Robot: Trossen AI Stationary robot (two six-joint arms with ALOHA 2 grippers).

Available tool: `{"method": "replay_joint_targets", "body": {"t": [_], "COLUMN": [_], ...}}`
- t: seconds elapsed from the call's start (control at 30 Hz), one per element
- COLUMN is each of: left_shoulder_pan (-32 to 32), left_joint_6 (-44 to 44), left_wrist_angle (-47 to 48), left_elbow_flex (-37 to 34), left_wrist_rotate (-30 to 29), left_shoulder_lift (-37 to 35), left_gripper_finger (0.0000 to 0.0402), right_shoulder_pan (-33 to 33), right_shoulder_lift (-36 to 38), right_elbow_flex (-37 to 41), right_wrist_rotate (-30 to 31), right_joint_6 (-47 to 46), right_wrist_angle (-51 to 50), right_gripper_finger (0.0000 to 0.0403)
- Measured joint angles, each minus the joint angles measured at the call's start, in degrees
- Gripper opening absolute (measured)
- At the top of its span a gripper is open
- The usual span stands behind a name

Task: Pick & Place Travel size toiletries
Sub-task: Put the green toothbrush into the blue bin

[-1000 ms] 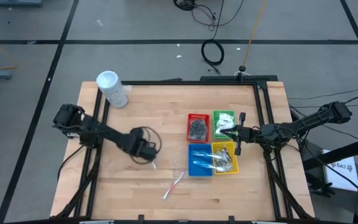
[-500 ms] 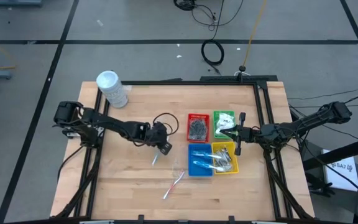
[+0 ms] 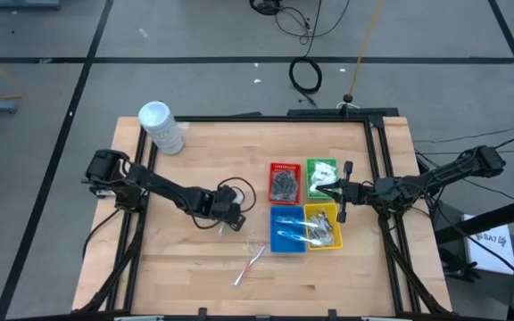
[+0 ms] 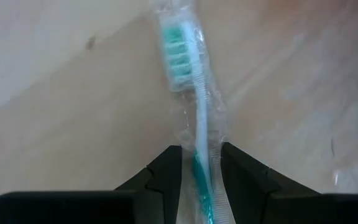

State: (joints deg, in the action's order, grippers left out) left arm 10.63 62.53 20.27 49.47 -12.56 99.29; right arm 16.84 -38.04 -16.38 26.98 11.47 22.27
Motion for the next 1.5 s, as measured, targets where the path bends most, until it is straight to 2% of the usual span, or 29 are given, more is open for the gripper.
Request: {"method": "replay_joint_targets", "body": {"t": [0.17, 0.3, 0.47, 0.6, 0.73, 0.8, 0.93, 1.03, 1.17, 1.23, 1.33, 1.5], "left_shoulder_pan": [-0.18, -0.42, -0.52, -0.28, 0.72, 1.45, 3.04, 3.57, 3.70, 3.18, 1.58, 0.09], "left_joint_6": [0.68, 0.75, -0.49, -3.85, -9.23, -14.13, -32.11, -48.21, -64.43, -67.06, -66.20, -64.12], "left_wrist_angle": [-0.11, 0.05, 0.47, 1.43, -3.10, -6.75, -25.32, -40.57, -53.44, -58.22, -63.32, -65.51], "left_elbow_flex": [0.20, 0.19, -0.30, -0.79, -0.43, -0.61, -0.50, -0.39, -0.39, -0.35, -0.24, 5.02], "left_wrist_rotate": [-1.45, -0.96, -0.62, -2.46, -6.59, -9.28, -11.44, -8.58, -3.79, -2.39, 0.24, 7.01], "left_shoulder_lift": [3.68, 3.93, 0.78, -3.21, -8.41, -10.29, -11.94, -10.71, -7.15, -4.52, 0.04, 7.80], "left_gripper_finger": [0.0115, 0.0103, 0.0020, 0.0015, 0.0008, 0.0011, 0.0006, 0.0010, 0.0014, 0.0008, 0.0006, 0.0015], "right_shoulder_pan": [-0.02, -0.02, -0.02, -0.02, -0.02, -0.02, -0.07, -0.16, -0.45, -0.44, -0.44, -0.59], "right_shoulder_lift": [0.00, 0.00, 0.00, 0.00, 0.00, 0.00, 0.00, 0.00, -0.02, -0.02, -0.02, -0.02], "right_elbow_flex": [0.00, 0.00, 0.00, 0.00, 0.00, 0.00, 0.00, 0.00, 0.00, 0.00, 0.00, 0.00], "right_wrist_rotate": [0.02, 0.02, 0.02, 0.02, 0.04, 0.04, 0.07, 0.20, 0.25, 0.15, 0.20, 0.20], "right_joint_6": [-0.06, -0.07, -0.07, -0.07, -0.07, -0.05, 0.09, 0.10, -0.23, -0.25, -0.25, -0.18], "right_wrist_angle": [0.05, 0.07, 0.08, 0.10, 0.03, -0.05, -0.03, -0.05, -0.34, -0.30, -0.32, -0.30], "right_gripper_finger": [0.0000, 0.0000, 0.0000, 0.0000, 0.0000, 0.0000, 0.0000, 0.0000, 0.0000, 0.0000, 0.0000, 0.0000]}}
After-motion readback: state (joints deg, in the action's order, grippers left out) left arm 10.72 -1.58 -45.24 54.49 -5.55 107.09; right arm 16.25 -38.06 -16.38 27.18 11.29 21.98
